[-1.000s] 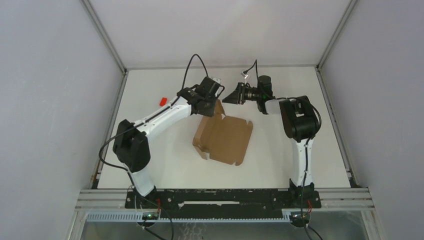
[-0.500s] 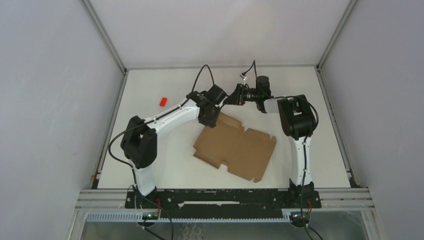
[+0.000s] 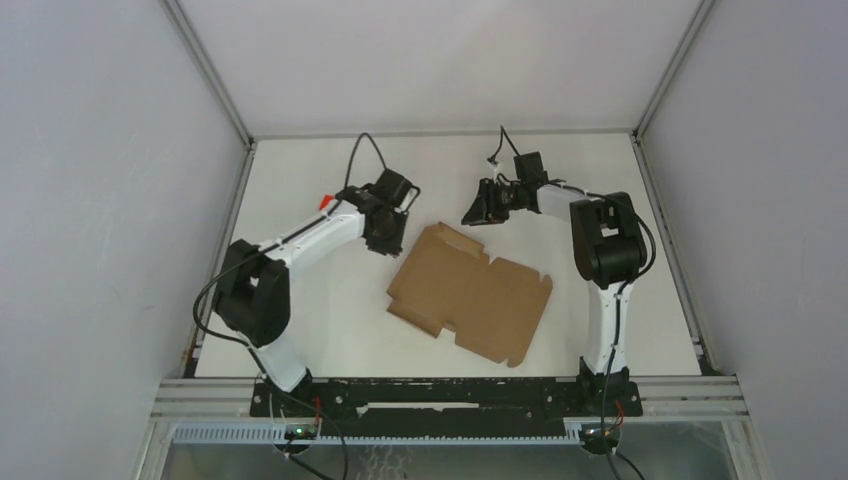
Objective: Fold the paper box
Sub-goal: Fold the paper box at the center of the board.
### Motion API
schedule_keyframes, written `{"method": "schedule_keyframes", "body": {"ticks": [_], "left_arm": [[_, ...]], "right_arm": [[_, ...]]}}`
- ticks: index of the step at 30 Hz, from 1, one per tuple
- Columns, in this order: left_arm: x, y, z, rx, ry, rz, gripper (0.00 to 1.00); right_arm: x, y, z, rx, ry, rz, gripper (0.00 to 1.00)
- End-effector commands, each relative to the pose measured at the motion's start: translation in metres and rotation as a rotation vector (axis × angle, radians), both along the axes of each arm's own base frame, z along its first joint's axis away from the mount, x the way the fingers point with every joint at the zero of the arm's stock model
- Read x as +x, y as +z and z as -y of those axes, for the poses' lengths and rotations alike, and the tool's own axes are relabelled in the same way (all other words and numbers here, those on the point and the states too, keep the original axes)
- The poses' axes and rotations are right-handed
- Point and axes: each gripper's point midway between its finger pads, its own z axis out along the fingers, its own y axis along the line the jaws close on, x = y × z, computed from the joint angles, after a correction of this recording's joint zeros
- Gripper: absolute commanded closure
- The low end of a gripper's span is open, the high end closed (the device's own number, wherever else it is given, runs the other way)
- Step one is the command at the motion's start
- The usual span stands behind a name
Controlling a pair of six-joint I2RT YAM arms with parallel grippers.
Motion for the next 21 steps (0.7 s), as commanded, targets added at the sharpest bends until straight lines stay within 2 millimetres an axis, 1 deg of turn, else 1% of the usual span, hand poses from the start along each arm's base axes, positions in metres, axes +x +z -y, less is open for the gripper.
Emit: {"method": "schedule_keyframes", "body": {"ticks": [1,3,4,6,11,14,15,16,17,21], "left_arm": [[0.010,0.014,-0.025,-0.065,0.076,0.058,0.69],[0.013,0.013,-0.037,-0.057,0.108,0.064,0.70],[0.014,0.012,-0.040,-0.063,0.119,0.066,0.71],[0.017,0.011,-0.042,-0.081,0.129,0.066,0.70],[0.021,0.000,-0.034,-0.099,0.115,0.036,0.72],[0.023,-0.003,-0.030,-0.135,0.118,0.031,0.72],[0.024,-0.004,-0.028,-0.139,0.117,0.028,0.71],[0.025,-0.006,-0.028,-0.138,0.116,0.026,0.71],[0.026,-0.007,-0.027,-0.139,0.116,0.026,0.71],[0.027,-0.007,-0.020,-0.179,0.102,0.008,0.71]], "right_arm": [[-0.017,0.012,0.011,-0.077,0.007,0.029,0.54],[-0.022,0.015,0.019,-0.094,-0.042,0.063,0.54],[-0.029,0.014,0.025,-0.105,-0.070,0.068,0.54],[-0.033,0.022,0.037,-0.154,-0.140,0.115,0.54],[-0.040,0.062,0.063,-0.234,-0.287,0.249,0.50],[-0.054,0.079,0.071,-0.275,-0.312,0.288,0.49],[-0.062,0.081,0.070,-0.275,-0.304,0.282,0.49],[-0.071,0.088,0.067,-0.261,-0.293,0.290,0.49],[-0.082,0.087,0.062,-0.258,-0.278,0.277,0.50],[-0.142,0.065,0.038,-0.297,-0.192,0.195,0.56]]}}
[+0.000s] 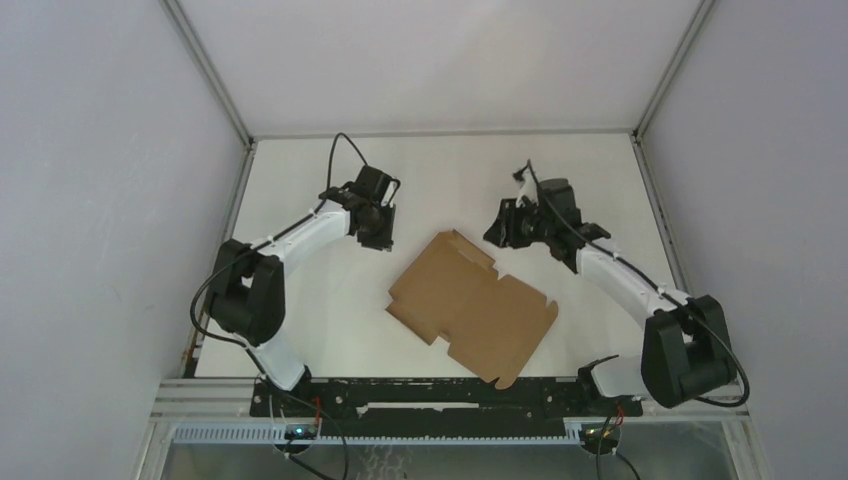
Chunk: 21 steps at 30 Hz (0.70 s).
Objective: Fold the paper box
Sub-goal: Fold the paper box at the center of the board.
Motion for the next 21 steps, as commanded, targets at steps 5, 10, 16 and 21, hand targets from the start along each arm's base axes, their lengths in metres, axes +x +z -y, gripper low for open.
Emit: {"method": "schedule_keyframes", "body": {"ticks": [5,10,16,21], "left_arm": [[0.004,-0.002,0.018,-0.106,-0.030,-0.018,0.68],[0.004,-0.016,0.026,-0.178,-0.040,-0.057,0.64],[0.009,-0.037,0.034,-0.226,-0.046,-0.103,0.64],[0.011,-0.055,0.029,-0.245,-0.029,-0.143,0.63]], "right_arm": [[-0.110,-0.057,-0.023,-0.093,-0.030,-0.228,0.66],[-0.146,-0.084,-0.013,-0.174,-0.114,-0.296,0.65],[-0.158,-0.114,-0.008,-0.185,-0.187,-0.336,0.68],[-0.161,-0.143,-0.021,-0.167,-0.172,-0.397,0.69]]}}
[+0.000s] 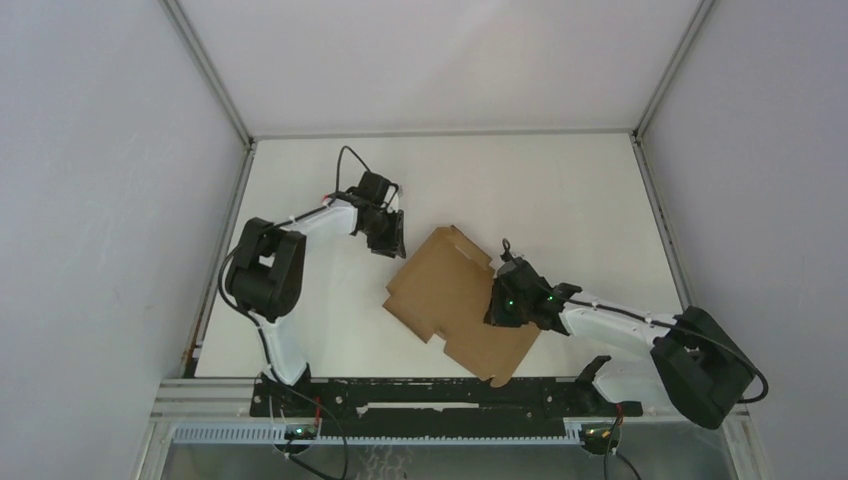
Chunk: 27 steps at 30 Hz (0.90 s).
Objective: Fold the paper box
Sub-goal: Fold the paper box at the center of the board.
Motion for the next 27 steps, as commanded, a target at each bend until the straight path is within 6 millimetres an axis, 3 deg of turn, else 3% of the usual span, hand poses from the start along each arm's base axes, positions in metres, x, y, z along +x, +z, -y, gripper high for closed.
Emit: {"method": "schedule_keyframes", "body": {"ticks": [1,6,15,27], "left_arm": [[0.002,-0.009,0.003,-0.077,0.008,-0.024,0.63],[0.000,-0.003,0.002,-0.120,0.009,-0.020,0.62],[0.000,0.049,-0.008,-0.139,0.016,0.077,0.61],[-0.003,0.094,-0.015,-0.143,0.028,0.164,0.61]], "right_arm": [[0.011,-0.016,-0.020,0.060,-0.048,0.000,0.69],[0.017,-0.029,-0.045,0.130,-0.036,-0.022,0.70],[0.037,-0.044,-0.073,0.197,-0.036,-0.033,0.71],[0.061,-0.049,-0.101,0.289,-0.052,-0.031,0.71]]}}
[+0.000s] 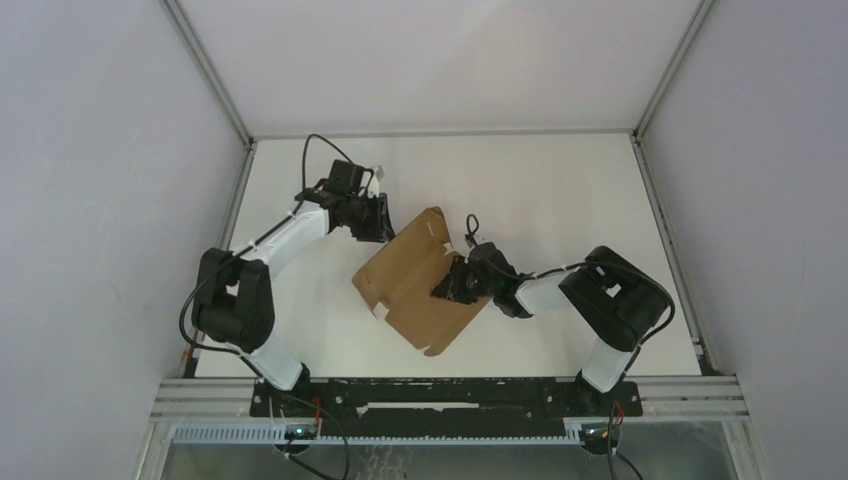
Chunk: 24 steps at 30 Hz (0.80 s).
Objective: Fold the paper box
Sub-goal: Fold the paper box at the center of the board.
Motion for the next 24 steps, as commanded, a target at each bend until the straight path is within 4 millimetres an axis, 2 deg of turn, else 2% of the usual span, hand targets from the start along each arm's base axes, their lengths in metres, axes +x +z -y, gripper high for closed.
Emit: {"method": "schedule_keyframes", "body": {"ticks": [1,12,24], "left_arm": [[-0.004,0.029,0.000,-0.021,-0.009,0.051,0.61],[-0.010,0.058,-0.006,-0.021,0.000,0.107,0.57],[-0.015,0.075,-0.008,-0.037,-0.004,0.138,0.56]], "right_arm": [[-0.009,-0.047,0.024,-0.143,-0.036,-0.096,0.71],[0.001,-0.052,0.013,-0.120,-0.028,-0.103,0.71],[0.001,-0.051,0.009,-0.109,-0.016,-0.105,0.71]]}}
